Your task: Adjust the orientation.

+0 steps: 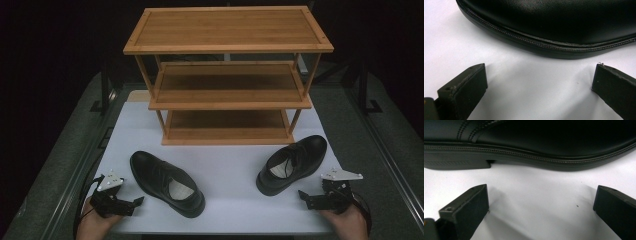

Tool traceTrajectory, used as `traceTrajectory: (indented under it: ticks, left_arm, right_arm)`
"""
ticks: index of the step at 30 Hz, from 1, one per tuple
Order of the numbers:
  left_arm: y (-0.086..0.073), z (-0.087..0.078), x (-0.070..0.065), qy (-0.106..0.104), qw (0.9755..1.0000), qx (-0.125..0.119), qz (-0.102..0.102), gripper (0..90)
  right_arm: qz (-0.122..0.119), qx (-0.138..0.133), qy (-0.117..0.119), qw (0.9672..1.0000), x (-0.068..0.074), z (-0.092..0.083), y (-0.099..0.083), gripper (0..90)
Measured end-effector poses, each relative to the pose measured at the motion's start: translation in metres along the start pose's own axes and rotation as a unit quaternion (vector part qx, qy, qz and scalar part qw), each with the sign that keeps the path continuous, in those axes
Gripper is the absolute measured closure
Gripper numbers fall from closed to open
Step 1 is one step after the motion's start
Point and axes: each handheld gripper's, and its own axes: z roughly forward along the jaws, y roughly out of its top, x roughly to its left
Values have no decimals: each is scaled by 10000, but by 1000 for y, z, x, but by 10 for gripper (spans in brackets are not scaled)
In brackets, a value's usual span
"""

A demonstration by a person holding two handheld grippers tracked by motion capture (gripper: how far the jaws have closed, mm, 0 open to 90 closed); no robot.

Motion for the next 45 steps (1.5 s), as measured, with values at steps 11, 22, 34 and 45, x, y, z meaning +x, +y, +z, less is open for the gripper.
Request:
traceTrajectory:
  ticks: [11, 22, 34, 45]
  left_arm:
    - [-1, -7, 1, 98, 9999, -82, -80, 90]
    - [10, -30, 16, -30, 9989, -259, -379, 579]
    - [47, -28, 57, 656, 9951, -375, -635, 900]
    - [60, 18, 83, 594, 9948, -297, -773, 900]
  right_arm:
    - [6, -3, 10, 10000, 0, 0, 0, 0]
    - [4, -7, 7, 10000, 0, 0, 0, 0]
    - [17, -2, 6, 10000, 0, 0, 0, 0]
    - [17, -21, 19, 10000, 0, 0, 0, 0]
